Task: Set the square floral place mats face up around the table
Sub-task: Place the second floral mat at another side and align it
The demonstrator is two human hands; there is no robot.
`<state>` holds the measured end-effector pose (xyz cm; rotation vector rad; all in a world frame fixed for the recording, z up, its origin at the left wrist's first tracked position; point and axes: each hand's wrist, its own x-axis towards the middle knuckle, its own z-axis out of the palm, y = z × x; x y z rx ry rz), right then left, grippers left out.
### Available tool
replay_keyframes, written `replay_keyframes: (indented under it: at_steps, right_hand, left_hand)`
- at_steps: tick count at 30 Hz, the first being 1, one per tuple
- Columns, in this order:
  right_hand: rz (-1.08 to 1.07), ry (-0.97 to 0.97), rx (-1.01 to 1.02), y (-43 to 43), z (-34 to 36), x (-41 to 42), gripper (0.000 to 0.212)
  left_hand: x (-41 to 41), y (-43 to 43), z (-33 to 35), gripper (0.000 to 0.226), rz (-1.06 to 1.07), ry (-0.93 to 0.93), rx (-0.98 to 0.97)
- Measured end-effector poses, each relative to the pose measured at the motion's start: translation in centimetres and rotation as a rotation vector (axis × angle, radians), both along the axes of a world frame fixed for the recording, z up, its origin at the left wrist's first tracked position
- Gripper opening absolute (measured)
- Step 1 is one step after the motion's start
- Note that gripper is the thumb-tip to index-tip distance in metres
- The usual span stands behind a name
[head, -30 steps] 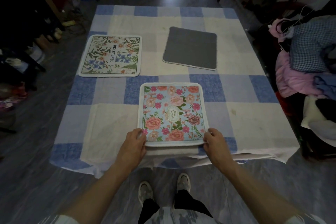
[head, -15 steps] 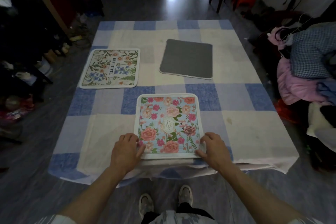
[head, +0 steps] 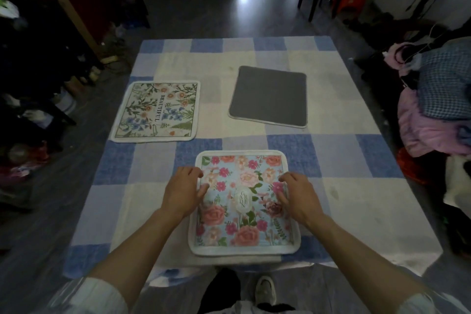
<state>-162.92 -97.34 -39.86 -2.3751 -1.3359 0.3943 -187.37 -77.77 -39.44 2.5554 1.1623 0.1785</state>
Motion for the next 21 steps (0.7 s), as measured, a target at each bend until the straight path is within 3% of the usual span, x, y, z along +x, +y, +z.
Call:
replay_keyframes:
  at_steps: [5, 10, 15, 21]
  right_hand:
    - [-0.046, -0.022, -0.115, 2.4, 0.4, 1.3, 0.036]
    - [-0.082, -0.055, -0.119, 4.1, 0.5, 2.2, 0.033]
    - [-0.040, -0.057, -0.152, 6.9, -0.1, 2.5, 0.045]
    - [0.073, -0.047, -0.315, 10.1, -1.7, 3.4, 0.088]
  left_hand:
    - [3.1, 4.9, -0.9, 0.033, -0.056, -0.011, -0.106]
    - [5.6, 7.2, -1.7, 0.028, -0.143, 0.053, -0.181]
    - [7.1, 8.4, -3.0, 0.041, -0.232, 0.210, -0.152]
    - [7.3, 8.5, -3.5, 0.077, -0.233, 0.258, -0.147]
